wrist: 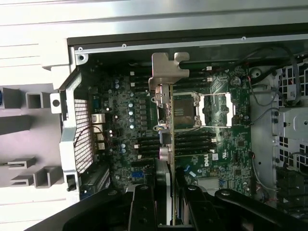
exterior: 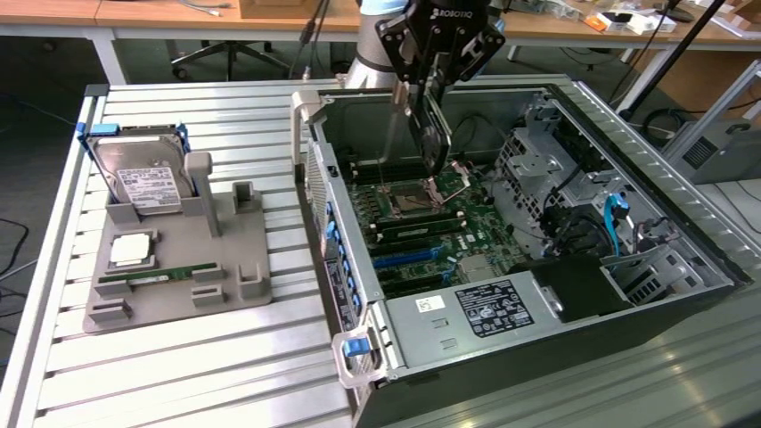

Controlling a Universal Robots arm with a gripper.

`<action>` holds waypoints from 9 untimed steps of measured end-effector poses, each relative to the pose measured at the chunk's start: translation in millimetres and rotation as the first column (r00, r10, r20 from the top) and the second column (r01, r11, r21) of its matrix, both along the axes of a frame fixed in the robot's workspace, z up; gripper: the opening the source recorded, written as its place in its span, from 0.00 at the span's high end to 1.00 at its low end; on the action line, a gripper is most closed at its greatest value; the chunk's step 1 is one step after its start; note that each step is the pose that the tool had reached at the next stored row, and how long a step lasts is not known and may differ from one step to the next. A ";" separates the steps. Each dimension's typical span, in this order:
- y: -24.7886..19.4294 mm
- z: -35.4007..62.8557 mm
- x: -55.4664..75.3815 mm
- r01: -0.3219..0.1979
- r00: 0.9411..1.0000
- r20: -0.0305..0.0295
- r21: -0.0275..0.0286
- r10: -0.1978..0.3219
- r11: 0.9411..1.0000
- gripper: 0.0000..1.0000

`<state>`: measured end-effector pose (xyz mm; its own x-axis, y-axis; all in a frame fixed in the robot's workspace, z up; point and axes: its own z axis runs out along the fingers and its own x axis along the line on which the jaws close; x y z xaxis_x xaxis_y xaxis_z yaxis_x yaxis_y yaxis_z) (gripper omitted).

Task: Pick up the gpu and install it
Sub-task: 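Pick up the gpu and move the gpu toward the slot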

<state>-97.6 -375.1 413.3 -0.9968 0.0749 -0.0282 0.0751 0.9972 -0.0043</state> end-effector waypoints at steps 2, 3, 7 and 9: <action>0.0 -1.0 0.8 0.000 1.000 0.000 0.000 0.000 1.000 0.73; 0.0 -1.2 1.1 0.000 1.000 0.000 0.000 0.000 1.000 0.73; 0.0 -2.3 2.0 0.000 1.000 0.000 -0.001 0.000 1.000 0.73; 0.0 -2.9 2.6 0.000 1.000 0.000 -0.002 0.000 1.000 0.73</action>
<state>-95.0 -375.1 410.4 -0.9968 0.0749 -0.0283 0.0751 0.9972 -0.0063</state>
